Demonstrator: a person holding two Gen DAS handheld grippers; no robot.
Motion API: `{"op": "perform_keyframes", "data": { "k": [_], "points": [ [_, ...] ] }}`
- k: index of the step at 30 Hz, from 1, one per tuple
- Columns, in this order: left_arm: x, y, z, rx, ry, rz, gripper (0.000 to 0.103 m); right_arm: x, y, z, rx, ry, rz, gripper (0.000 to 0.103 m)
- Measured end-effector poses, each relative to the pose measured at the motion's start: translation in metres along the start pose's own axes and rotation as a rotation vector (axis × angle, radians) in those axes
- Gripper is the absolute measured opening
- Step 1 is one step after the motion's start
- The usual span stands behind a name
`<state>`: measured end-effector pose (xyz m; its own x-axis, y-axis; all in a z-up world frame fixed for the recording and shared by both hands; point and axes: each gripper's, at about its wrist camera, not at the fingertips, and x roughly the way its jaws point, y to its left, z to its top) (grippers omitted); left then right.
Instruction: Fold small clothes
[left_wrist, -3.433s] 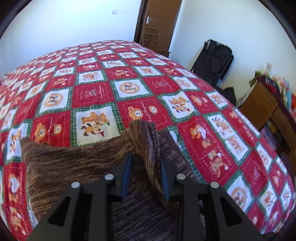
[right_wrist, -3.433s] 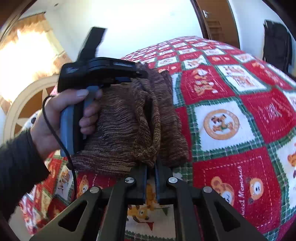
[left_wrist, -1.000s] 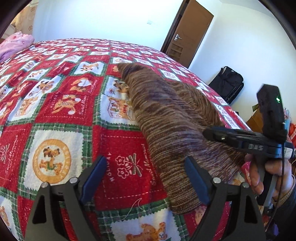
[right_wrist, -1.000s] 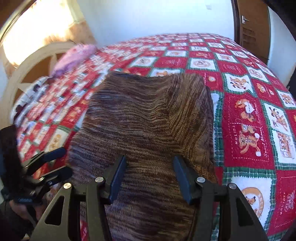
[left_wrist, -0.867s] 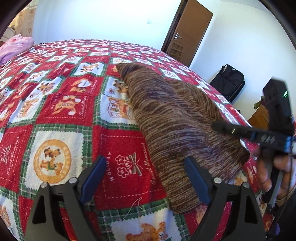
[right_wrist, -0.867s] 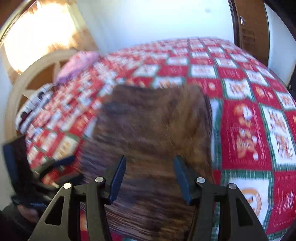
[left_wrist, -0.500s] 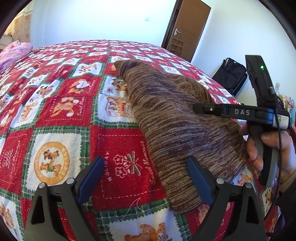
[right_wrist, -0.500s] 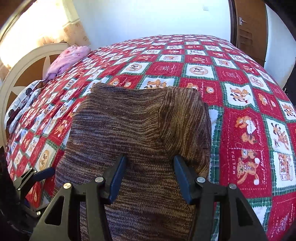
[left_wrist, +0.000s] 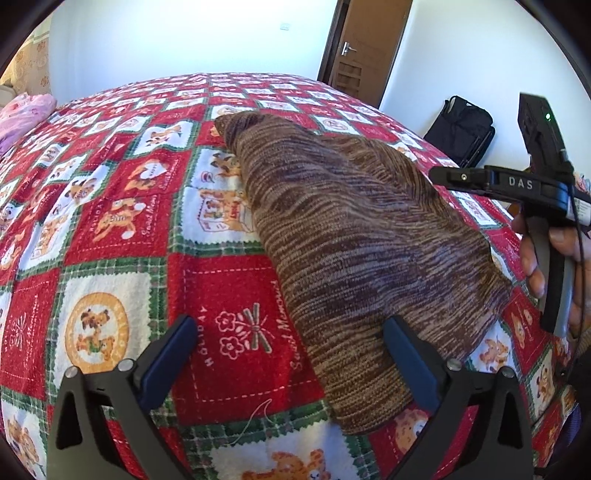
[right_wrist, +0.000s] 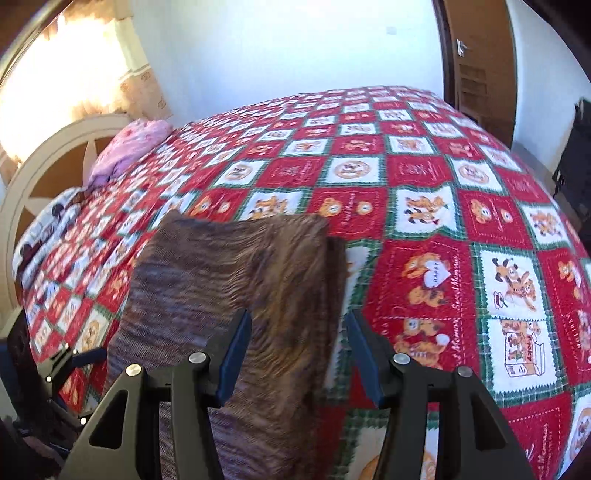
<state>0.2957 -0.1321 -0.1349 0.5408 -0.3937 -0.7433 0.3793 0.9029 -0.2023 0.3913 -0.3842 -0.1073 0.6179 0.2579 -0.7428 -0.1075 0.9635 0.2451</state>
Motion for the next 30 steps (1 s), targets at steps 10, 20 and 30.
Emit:
{"op": "perform_keyframes", "data": {
  "k": [10, 20, 30],
  "points": [
    [0.012, 0.003, 0.020, -0.024, 0.016, -0.018, 0.103, 0.036, -0.026, 0.007, 0.074, 0.045, 0.039, 0.056],
    [0.024, 0.000, 0.025, 0.002, 0.026, -0.010, 0.103, 0.049, -0.044, 0.013, 0.135, 0.044, 0.192, 0.056],
    [0.028, -0.002, 0.030, -0.001, 0.029, -0.038, 0.103, 0.065, -0.029, 0.018, 0.141, 0.063, 0.251, 0.055]
  ]
}}
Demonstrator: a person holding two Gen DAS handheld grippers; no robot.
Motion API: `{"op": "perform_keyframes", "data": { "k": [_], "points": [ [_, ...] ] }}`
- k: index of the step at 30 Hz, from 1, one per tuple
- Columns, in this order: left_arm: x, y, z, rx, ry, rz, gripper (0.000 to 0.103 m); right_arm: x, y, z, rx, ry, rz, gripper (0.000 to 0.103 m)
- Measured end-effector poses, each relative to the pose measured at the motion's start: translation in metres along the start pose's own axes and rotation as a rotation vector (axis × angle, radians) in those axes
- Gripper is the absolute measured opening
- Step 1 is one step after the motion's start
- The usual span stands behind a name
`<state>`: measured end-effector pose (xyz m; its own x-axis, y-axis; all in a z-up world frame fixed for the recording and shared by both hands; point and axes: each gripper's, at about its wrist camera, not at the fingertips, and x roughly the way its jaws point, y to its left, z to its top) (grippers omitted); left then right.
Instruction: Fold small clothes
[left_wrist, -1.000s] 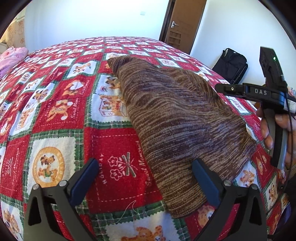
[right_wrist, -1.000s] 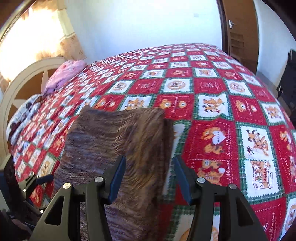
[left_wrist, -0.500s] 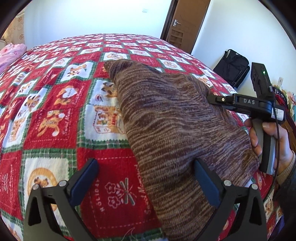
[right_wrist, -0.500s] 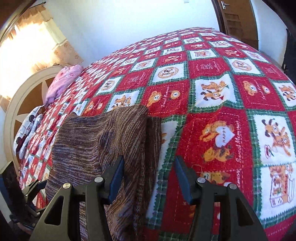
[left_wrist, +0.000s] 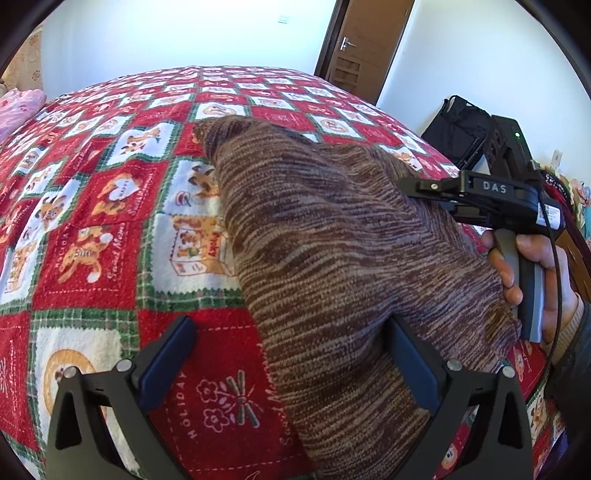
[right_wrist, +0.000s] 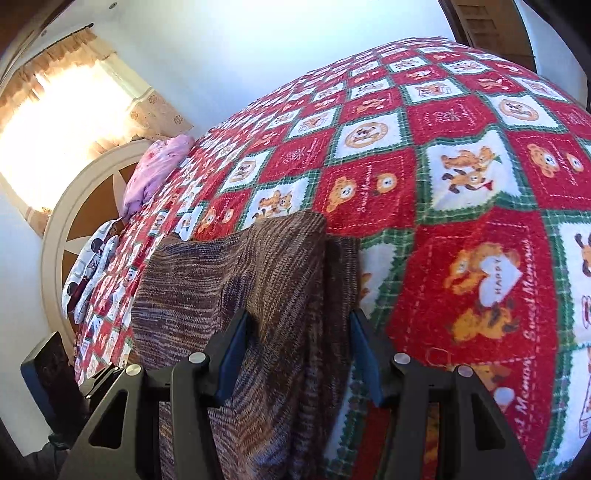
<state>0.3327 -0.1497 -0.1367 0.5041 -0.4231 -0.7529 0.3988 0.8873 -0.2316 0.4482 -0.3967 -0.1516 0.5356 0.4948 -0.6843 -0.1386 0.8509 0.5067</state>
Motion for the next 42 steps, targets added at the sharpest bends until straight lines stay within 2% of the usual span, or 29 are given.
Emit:
{"op": "perform_keyframes", "data": {
  "k": [2, 4, 6, 7, 10, 12, 14, 16, 18, 21, 31, 36, 42],
  "points": [
    [0.001, -0.001, 0.001, 0.003, -0.003, -0.005, 0.103, 0.003, -0.001, 0.002, 0.012, -0.001, 0.013, 0.055],
    [0.002, -0.002, 0.002, 0.009, -0.001, -0.009, 0.103, 0.007, -0.002, 0.004, 0.019, 0.005, 0.024, 0.049],
    [0.003, -0.003, 0.003, 0.014, 0.000, -0.012, 0.103, 0.011, -0.001, 0.004, 0.029, 0.023, 0.059, 0.032],
    [0.003, -0.004, 0.003, 0.018, 0.000, -0.013, 0.103, 0.012, 0.000, 0.004, 0.028, 0.026, 0.067, 0.030],
    [0.001, -0.008, 0.002, 0.044, -0.006, -0.016, 0.091, 0.012, 0.007, 0.002, 0.008, 0.020, 0.050, 0.027],
    [-0.001, -0.014, 0.000, 0.076, -0.011, -0.030, 0.073, 0.010, 0.009, 0.001, 0.009, 0.012, 0.042, 0.025],
    [-0.003, -0.019, -0.001, 0.101, -0.018, -0.017, 0.068, 0.007, 0.013, 0.000, 0.001, -0.001, 0.030, 0.024],
    [-0.006, -0.020, -0.002, 0.110, -0.027, -0.011, 0.061, 0.003, 0.017, -0.002, -0.007, -0.017, 0.019, 0.024],
    [-0.010, -0.020, -0.003, 0.116, -0.038, -0.006, 0.048, -0.002, 0.024, -0.003, -0.017, -0.035, 0.014, 0.023],
    [-0.016, -0.023, -0.004, 0.133, -0.042, -0.004, 0.040, -0.007, 0.033, -0.004, -0.023, -0.054, 0.013, 0.023],
    [-0.050, -0.022, -0.013, 0.150, -0.063, -0.020, 0.033, -0.022, 0.070, -0.016, -0.043, -0.063, 0.046, 0.022],
    [-0.081, -0.013, -0.030, 0.157, -0.100, 0.022, 0.032, -0.021, 0.102, -0.027, -0.063, -0.057, 0.096, 0.022],
    [-0.131, 0.018, -0.053, 0.100, -0.137, 0.080, 0.031, -0.006, 0.160, -0.041, -0.111, -0.028, 0.187, 0.022]
  ]
}}
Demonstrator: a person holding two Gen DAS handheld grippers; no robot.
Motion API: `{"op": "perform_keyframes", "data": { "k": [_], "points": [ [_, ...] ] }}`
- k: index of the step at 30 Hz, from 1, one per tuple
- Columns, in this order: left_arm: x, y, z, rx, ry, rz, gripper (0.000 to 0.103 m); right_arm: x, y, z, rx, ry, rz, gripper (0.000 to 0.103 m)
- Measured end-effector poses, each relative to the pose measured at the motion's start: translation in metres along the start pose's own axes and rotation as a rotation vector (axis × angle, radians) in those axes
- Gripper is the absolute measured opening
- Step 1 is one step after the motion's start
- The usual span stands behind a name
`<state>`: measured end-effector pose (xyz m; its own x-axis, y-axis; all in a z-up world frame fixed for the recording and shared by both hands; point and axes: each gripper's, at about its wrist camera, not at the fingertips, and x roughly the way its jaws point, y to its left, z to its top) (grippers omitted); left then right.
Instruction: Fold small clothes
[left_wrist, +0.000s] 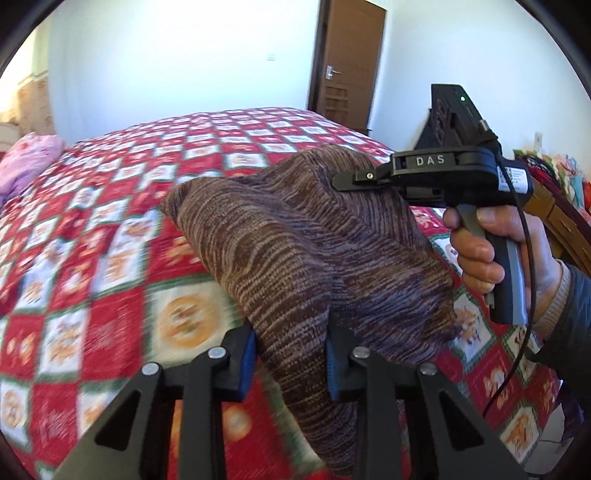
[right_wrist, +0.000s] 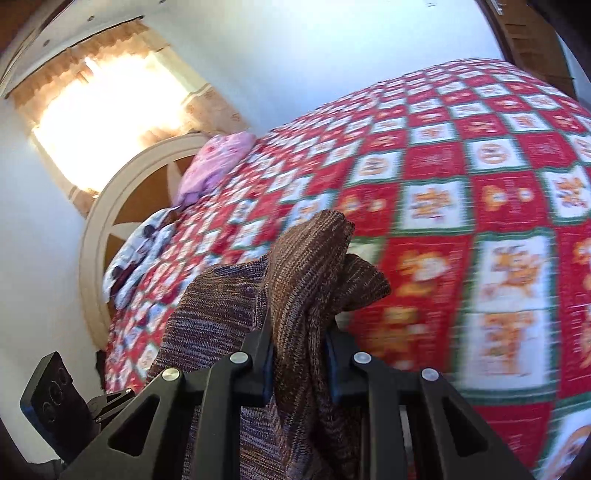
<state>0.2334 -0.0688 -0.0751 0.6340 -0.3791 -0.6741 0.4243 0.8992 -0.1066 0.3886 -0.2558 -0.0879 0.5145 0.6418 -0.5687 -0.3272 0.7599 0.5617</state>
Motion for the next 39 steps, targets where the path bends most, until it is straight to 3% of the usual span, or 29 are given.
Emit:
{"op": "perform_keyframes", "data": {
  "k": [13, 20, 28, 30, 31, 32, 33, 37, 39],
  "points": [
    [-0.099, 0.078, -0.057, -0.132, -0.012, 0.193, 0.031, 0.101, 0.137, -0.026, -0.095, 0.141, 0.198, 0.022],
    [-0.128, 0.121, -0.091, -0.197, -0.016, 0.288, 0.031, 0.161, 0.196, -0.053, -0.149, 0.235, 0.235, 0.022],
    [-0.106, 0.159, -0.148, -0.302, 0.060, 0.316, 0.034, 0.229, 0.199, -0.080, -0.161, 0.333, 0.118, 0.022],
    [-0.102, 0.161, -0.151, -0.301, 0.051, 0.326, 0.041, 0.230, 0.192, -0.078, -0.146, 0.318, 0.094, 0.030],
    [-0.103, 0.157, -0.152, -0.292, 0.042, 0.347, 0.045, 0.229, 0.190, -0.075, -0.141, 0.305, 0.065, 0.037],
    [-0.103, 0.155, -0.152, -0.284, 0.048, 0.365, 0.053, 0.224, 0.188, -0.072, -0.133, 0.286, 0.021, 0.051],
    [-0.104, 0.151, -0.150, -0.271, 0.057, 0.376, 0.054, 0.218, 0.186, -0.069, -0.126, 0.273, -0.002, 0.056],
    [-0.119, 0.148, -0.150, -0.250, 0.057, 0.397, 0.058, 0.173, 0.194, -0.063, -0.154, 0.194, -0.039, 0.056],
    [-0.131, 0.145, -0.151, -0.254, 0.035, 0.411, 0.072, 0.145, 0.210, -0.069, -0.223, 0.149, -0.096, 0.057]
  ]
}}
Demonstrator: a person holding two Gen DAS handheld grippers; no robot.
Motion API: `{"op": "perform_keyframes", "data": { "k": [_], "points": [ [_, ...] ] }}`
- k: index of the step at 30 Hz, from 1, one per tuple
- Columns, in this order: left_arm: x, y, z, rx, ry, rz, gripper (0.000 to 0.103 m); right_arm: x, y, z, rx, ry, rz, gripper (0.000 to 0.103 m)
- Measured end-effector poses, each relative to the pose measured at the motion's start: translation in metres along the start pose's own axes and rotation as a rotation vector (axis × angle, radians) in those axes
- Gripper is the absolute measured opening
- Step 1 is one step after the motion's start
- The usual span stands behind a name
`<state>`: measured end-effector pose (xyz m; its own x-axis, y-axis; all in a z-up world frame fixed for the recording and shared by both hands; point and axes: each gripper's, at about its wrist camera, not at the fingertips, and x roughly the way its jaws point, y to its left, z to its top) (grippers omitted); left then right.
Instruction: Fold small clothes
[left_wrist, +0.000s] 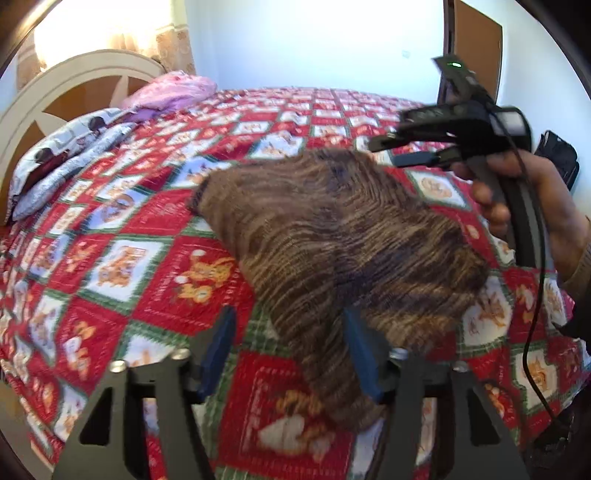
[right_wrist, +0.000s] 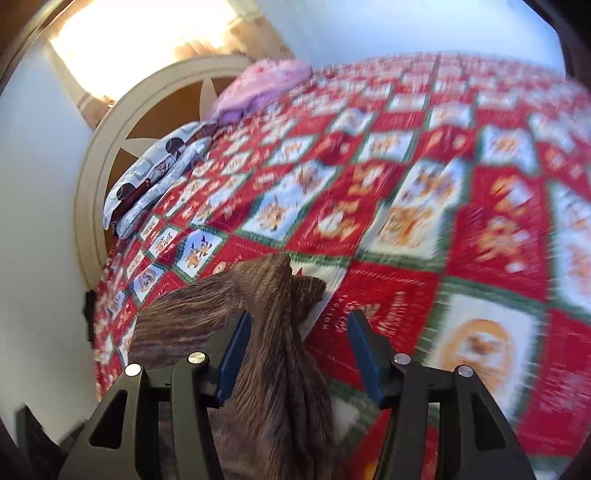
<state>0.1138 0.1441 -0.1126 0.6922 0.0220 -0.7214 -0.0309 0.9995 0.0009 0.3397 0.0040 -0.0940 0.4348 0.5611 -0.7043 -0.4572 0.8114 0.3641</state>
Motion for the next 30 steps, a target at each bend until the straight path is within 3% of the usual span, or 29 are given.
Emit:
{"op": "perform_keyframes", "data": {
  "k": [2, 10, 14, 30],
  "points": [
    [-0.016, 0.003, -0.001, -0.014, -0.033, 0.025, 0.074, -0.028, 0.018, -0.011, -0.067, -0.042, -0.051, 0.058],
    [-0.057, 0.011, 0.011, -0.078, -0.159, 0.054, 0.075, -0.112, 0.064, -0.066, -0.173, -0.162, -0.101, 0.061],
    [-0.071, 0.012, 0.014, -0.090, -0.202, 0.060, 0.083, -0.128, 0.076, -0.085, -0.204, -0.169, -0.118, 0.062],
    [-0.089, 0.013, 0.018, -0.106, -0.242, 0.054, 0.084, -0.143, 0.104, -0.106, -0.268, -0.179, -0.107, 0.062]
  ]
}}
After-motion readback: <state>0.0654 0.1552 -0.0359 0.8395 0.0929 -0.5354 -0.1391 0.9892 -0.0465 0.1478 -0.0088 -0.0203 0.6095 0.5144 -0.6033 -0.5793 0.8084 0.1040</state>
